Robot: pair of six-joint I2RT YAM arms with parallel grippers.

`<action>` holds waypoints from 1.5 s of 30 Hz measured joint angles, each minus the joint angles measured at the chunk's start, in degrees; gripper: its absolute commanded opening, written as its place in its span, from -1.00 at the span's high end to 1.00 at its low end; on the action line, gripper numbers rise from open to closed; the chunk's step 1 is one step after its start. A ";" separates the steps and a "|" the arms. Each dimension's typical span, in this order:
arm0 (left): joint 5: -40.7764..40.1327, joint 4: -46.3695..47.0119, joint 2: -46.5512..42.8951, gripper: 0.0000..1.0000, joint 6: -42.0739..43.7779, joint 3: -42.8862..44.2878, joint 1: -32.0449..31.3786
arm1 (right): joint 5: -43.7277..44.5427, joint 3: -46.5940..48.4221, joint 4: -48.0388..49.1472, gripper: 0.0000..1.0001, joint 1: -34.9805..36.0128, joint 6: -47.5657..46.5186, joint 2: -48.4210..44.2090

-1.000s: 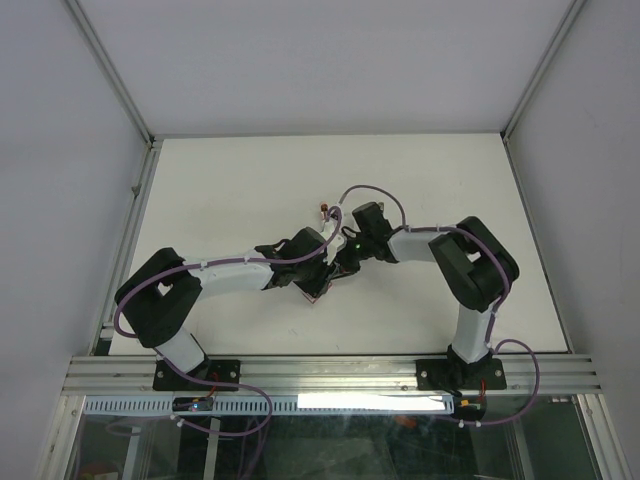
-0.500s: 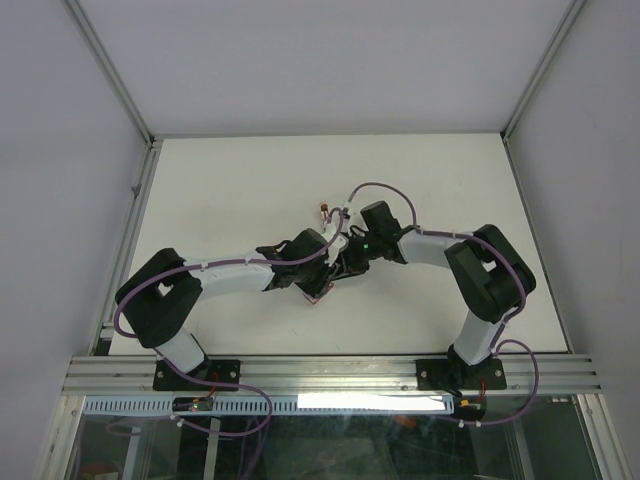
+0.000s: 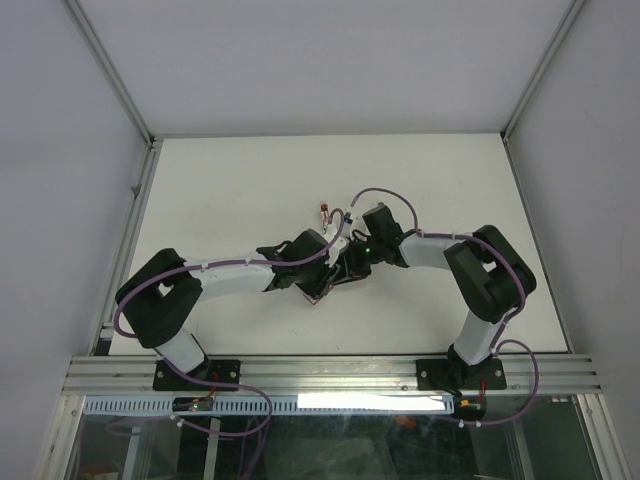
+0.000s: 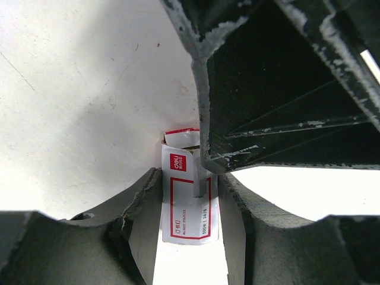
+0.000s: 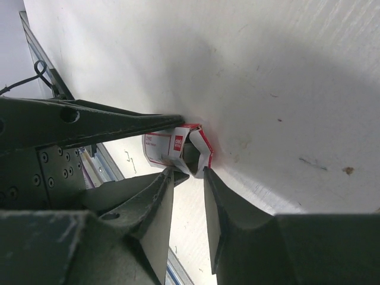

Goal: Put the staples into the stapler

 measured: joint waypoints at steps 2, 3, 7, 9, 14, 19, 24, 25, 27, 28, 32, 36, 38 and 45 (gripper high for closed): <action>0.02 0.00 0.00 0.17 0.04 0.00 0.00 | -0.35 -0.07 0.09 0.43 -0.02 0.11 0.00; 0.00 0.00 0.00 0.16 0.04 0.00 0.00 | -0.57 -0.11 0.33 0.43 -0.02 0.13 0.00; 0.02 0.00 0.00 0.15 0.07 0.00 0.00 | -1.01 -0.26 0.92 0.45 0.00 0.42 0.04; 0.02 0.00 0.00 0.16 0.07 0.00 0.00 | -0.98 -0.35 1.07 0.44 0.00 0.52 0.09; 0.02 0.00 0.00 0.19 0.09 0.00 0.00 | -0.04 -0.42 0.72 0.34 0.02 0.48 0.09; 0.02 0.00 0.00 0.19 0.11 0.00 -0.02 | 1.79 -0.44 0.00 0.31 0.02 0.48 -0.15; 0.02 0.00 0.00 0.19 0.13 -0.02 -0.02 | 3.58 -0.44 -0.52 0.33 0.02 0.55 -0.98; 0.02 0.02 0.00 0.19 0.13 -0.02 -0.02 | 3.74 -0.44 -0.50 0.34 0.00 0.55 -0.98; 0.02 0.02 0.00 0.18 0.13 -0.02 -0.02 | 3.76 -0.44 -0.81 0.34 0.02 0.57 -0.98; 0.02 0.02 0.00 0.17 0.13 -0.02 -0.02 | 3.67 -0.44 -0.79 0.35 0.04 0.59 -0.98; 0.02 0.02 0.00 0.16 0.15 -0.02 -0.04 | 2.82 -0.44 -0.83 0.39 0.44 0.57 -0.90; 0.04 0.00 0.00 0.16 0.20 -0.02 -0.04 | 1.73 -0.44 -0.52 0.43 1.16 0.61 -0.09; -0.02 -0.02 0.00 0.16 0.48 -0.02 -0.24 | 1.49 -0.44 -0.22 0.45 1.27 0.79 0.35; -0.02 -0.07 0.00 0.16 1.09 -0.02 -0.35 | 1.16 -0.44 -0.02 0.43 1.29 1.20 0.66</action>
